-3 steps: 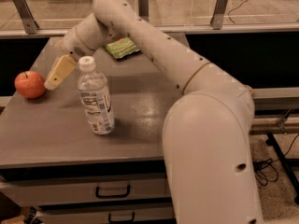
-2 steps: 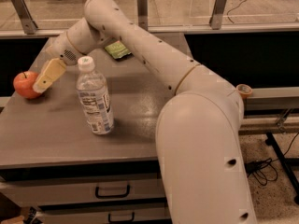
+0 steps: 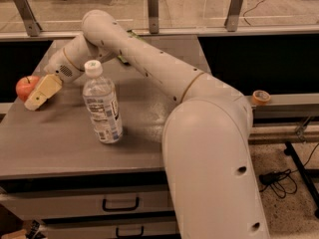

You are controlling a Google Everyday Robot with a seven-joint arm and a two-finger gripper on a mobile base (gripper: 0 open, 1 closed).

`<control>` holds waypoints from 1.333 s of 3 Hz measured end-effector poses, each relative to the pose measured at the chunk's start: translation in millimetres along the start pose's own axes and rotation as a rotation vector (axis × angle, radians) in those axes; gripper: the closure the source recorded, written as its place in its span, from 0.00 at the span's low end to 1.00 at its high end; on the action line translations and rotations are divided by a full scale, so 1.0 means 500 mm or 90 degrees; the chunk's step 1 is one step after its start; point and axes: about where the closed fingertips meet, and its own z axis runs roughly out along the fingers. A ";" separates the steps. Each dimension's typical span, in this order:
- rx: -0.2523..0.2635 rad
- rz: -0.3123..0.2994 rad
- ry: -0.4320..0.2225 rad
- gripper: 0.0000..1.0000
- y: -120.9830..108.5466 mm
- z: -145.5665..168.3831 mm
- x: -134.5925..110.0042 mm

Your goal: Pick apple

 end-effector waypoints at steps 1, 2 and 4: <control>-0.003 0.020 0.008 0.18 0.003 0.018 0.012; -0.018 0.034 0.000 0.41 0.012 0.031 0.005; 0.035 0.012 -0.055 0.88 0.001 -0.067 -0.045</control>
Offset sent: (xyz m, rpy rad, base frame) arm -0.0111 0.0143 -0.0050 0.0078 0.0946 -0.0029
